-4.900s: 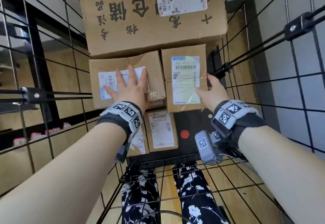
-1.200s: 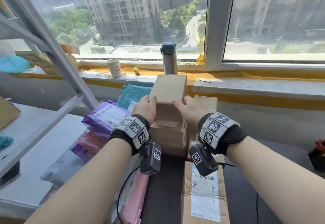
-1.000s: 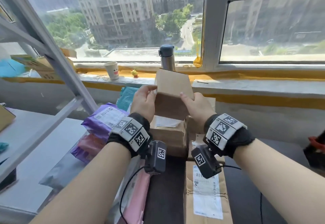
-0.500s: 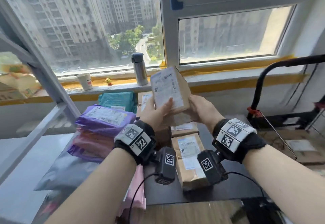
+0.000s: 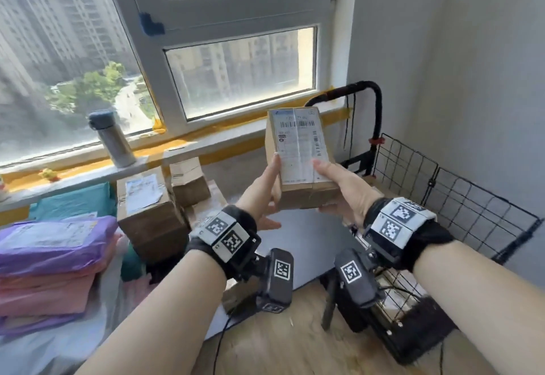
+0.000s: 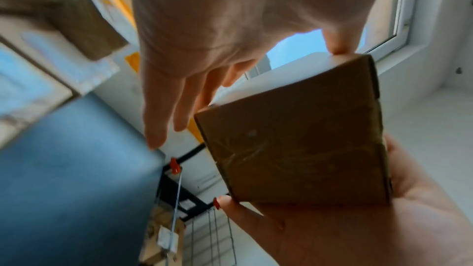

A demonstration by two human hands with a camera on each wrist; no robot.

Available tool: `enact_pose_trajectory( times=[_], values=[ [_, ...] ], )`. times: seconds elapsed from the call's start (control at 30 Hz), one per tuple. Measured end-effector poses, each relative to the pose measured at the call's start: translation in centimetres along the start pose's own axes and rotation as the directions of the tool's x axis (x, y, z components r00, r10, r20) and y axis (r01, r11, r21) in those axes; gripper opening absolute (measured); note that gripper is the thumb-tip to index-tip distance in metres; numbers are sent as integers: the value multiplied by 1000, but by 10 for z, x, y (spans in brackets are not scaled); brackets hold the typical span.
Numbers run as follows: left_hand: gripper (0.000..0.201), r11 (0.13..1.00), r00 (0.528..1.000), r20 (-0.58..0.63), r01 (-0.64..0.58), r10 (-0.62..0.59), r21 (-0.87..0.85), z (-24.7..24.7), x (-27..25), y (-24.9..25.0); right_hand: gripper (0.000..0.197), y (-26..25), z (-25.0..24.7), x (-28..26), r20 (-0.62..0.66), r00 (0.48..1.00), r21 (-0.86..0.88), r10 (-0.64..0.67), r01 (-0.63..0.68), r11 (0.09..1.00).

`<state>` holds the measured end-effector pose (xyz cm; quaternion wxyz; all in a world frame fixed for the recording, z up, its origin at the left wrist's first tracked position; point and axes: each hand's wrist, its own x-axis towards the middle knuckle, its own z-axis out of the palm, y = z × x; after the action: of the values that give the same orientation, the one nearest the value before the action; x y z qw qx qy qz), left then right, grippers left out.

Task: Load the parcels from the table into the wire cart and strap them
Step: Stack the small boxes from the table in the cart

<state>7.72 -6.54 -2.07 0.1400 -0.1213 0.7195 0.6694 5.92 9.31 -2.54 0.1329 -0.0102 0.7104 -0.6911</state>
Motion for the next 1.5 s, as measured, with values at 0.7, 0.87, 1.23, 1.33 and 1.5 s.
enact_pose_trajectory(
  times=[0.7, 0.87, 1.23, 1.33, 1.5],
  values=[
    [57, 938, 997, 82, -24, -5, 346, 351, 151, 27, 104, 24, -391, 47, -160, 985, -485, -63, -22, 874],
    [65, 841, 995, 93, -18, -38, 540, 375, 202, 15, 117, 53, -423, 93, -239, 971, -603, -10, -140, 785],
    [46, 690, 976, 183, -52, -117, 722, 395, 354, -16, 117, 153, -465, 226, -377, 899, -756, 223, -438, 486],
    [45, 631, 966, 175, -18, -188, 775, 402, 389, -38, 114, 182, -475, 249, -394, 863, -786, 317, -495, 371],
    [51, 548, 948, 121, 64, -295, 834, 422, 442, -90, 107, 241, -486, 287, -399, 832, -838, 386, -501, 215]
  ],
)
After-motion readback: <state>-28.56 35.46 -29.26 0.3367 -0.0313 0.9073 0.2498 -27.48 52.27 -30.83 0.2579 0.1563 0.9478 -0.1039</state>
